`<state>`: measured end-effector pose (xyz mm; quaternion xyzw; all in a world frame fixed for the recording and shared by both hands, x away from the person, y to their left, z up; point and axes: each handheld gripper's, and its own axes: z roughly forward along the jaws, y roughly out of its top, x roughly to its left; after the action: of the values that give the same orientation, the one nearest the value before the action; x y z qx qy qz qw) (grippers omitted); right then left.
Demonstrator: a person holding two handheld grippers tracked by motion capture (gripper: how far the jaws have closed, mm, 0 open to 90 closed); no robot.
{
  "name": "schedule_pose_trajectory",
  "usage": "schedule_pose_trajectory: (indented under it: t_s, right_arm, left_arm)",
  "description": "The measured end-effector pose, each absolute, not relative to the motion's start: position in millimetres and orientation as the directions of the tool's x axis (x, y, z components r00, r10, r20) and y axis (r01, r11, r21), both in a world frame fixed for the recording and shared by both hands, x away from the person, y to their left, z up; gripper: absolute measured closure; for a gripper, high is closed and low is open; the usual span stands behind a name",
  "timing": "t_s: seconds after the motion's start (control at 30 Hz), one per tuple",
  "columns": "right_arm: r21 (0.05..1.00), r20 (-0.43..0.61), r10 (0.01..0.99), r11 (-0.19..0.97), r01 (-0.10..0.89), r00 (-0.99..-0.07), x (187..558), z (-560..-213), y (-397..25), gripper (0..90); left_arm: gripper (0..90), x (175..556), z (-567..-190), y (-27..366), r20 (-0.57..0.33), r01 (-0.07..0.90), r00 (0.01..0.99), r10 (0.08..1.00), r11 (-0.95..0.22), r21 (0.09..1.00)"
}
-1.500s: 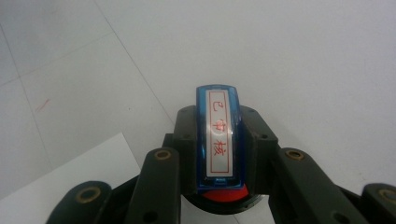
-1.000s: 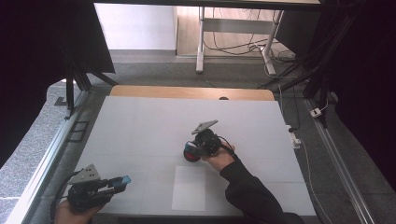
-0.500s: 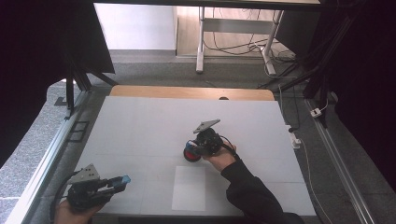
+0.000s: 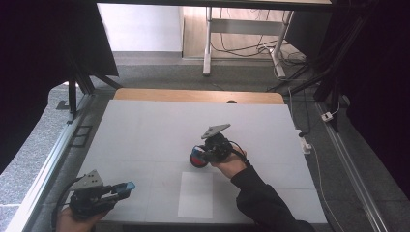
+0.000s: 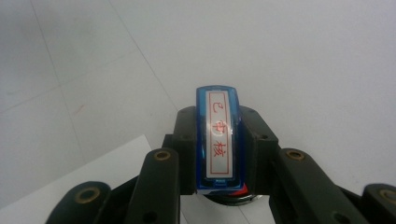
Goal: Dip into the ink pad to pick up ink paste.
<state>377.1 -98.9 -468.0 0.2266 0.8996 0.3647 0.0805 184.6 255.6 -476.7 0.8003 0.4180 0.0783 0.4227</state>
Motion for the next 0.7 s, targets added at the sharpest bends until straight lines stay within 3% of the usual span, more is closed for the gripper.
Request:
schedule_pose_trajectory:
  t_s: [0.7]
  right_arm:
    - [0.735,0.048,0.456,0.586,0.340,-0.889,354.9,-447.5,-112.8,70.8]
  left_arm:
    - [68.1,184.6,-476.7,256.0,-0.233,0.598,0.646,0.727,-0.292,0.747]
